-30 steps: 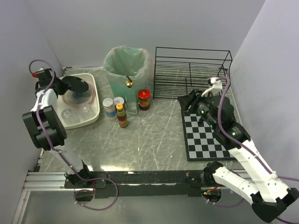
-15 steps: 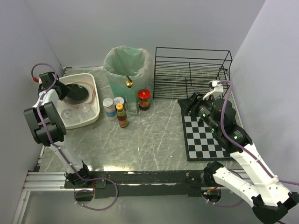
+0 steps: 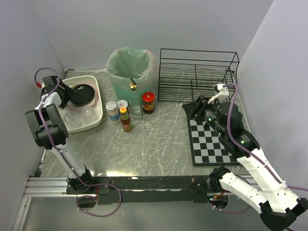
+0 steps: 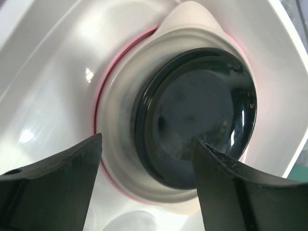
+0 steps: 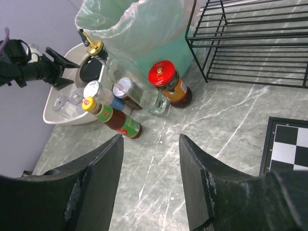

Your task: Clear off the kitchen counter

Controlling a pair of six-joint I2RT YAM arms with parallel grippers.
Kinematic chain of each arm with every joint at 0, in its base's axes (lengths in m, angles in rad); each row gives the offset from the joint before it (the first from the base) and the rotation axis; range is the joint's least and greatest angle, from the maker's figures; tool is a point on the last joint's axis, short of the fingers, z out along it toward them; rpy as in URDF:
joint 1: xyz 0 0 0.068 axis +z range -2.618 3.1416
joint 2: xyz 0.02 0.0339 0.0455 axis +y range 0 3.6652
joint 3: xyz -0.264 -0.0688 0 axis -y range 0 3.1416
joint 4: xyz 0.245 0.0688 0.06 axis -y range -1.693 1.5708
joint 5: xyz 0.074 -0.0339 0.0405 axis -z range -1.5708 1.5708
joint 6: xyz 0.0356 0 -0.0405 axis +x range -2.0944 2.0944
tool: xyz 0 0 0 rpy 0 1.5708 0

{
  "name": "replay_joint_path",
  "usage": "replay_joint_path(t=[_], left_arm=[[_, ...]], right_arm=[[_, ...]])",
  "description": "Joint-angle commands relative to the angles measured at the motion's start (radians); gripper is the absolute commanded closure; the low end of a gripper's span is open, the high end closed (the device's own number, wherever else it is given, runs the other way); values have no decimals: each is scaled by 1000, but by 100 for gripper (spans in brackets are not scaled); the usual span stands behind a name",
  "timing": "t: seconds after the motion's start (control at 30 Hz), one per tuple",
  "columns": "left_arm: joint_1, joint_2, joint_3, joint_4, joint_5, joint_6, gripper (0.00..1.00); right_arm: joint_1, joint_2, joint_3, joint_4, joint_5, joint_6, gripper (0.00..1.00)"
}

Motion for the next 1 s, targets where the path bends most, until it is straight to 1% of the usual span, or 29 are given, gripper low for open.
replay_joint_path(t=[0.0, 0.13, 0.17, 0.3, 0.47, 0.53, 0.63, 0.77, 0.87, 0.97], left_arm=[[-26, -176, -1, -19, -94, -4, 16], [-42, -365, -46, -7, -124, -4, 3], [-45, -403, -58, 1, -121, -3, 1], [-46, -563, -105, 24, -82, 23, 1], [-66, -764, -253, 119, 34, 62, 1], [-85, -810, -285, 117, 63, 77, 1], [-108, -858, -303, 64, 77, 97, 1], [-131, -924, -371, 76, 143, 135, 1], [-171, -964, -435, 123, 159, 189, 1], [-180, -964, -446, 90, 162, 211, 1]], right_arm=[[-2, 19, 18, -21, -7, -25, 42], [-2, 68, 33, -83, 18, -45, 37], [-1, 77, 33, -96, 35, -47, 34], [-1, 123, 33, -155, 73, -48, 31], [-2, 157, -19, -136, 58, -42, 28], [-2, 161, -45, -117, 47, -48, 28], [-2, 163, -80, -80, 6, -80, 28], [-1, 140, -148, -11, -56, -108, 28], [-2, 134, -180, 34, -82, -108, 28], [-1, 151, -178, 57, -99, -94, 28]])
